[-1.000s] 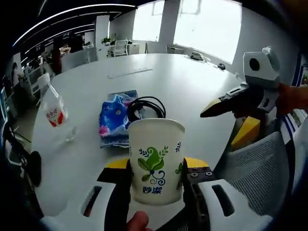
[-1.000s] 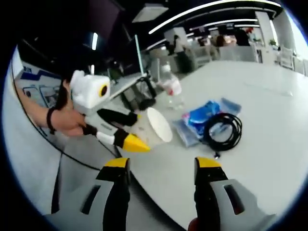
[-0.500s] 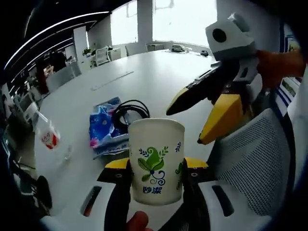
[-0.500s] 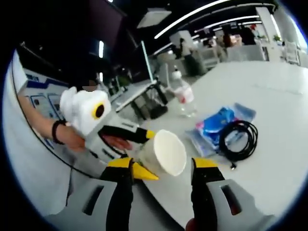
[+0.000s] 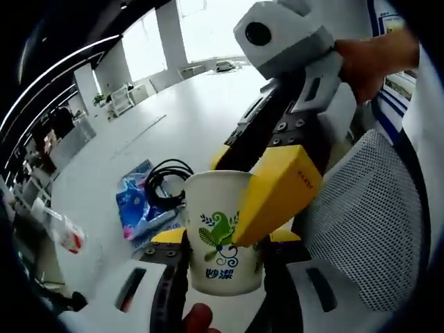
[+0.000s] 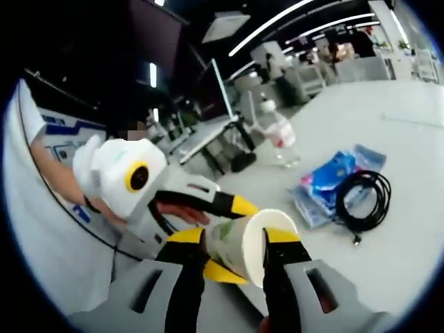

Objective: Arrange the tabletop items into an orderly group along one side of the table until the central work area is clear of visible clutter.

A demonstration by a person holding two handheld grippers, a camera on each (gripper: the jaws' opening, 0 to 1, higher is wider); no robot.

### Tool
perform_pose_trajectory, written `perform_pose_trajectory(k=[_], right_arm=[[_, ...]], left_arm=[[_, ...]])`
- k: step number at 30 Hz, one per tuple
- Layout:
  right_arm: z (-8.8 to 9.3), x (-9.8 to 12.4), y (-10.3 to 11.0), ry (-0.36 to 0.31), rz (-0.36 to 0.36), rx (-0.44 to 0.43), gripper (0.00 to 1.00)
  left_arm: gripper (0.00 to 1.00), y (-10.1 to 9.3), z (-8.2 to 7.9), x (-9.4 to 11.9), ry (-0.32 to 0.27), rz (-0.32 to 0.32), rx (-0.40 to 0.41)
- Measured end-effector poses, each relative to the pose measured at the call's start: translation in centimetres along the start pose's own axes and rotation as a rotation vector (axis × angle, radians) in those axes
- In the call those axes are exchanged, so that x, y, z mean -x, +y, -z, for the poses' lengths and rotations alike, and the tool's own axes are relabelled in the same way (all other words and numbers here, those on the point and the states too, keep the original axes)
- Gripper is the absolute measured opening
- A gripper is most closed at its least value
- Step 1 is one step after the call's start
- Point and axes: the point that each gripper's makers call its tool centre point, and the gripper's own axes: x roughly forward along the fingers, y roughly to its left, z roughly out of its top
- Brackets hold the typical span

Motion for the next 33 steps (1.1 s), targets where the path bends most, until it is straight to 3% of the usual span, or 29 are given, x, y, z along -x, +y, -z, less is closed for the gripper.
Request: perform_pose_trajectory(k=[6,10,27,33], right_arm=[[-0.3,-0.1,-0.1,-0.024,0.003,-0.022,0.07],[-0.7,0.0,0.1,-0.055,-0.008,-0.057,0.02],[-0.9,0.3,-0.7,-0.071,0.037,-0.064,0.00],[-0.7,1.2,-1.9,-0.095,0.083,-0.088,0.00]], left_arm=[[0.41,-0.1,-0.4,-0.1,-0.015,0.018,0.004],[0.41,0.0,-0.6,-0.2,-0.023,0.016,0.012],[0.40,1.0,-0.1,-0.2,-0.029,-0.031,0.071],[0.41,2.0,1.3,0.4,-0.032,-0.074,0.172]])
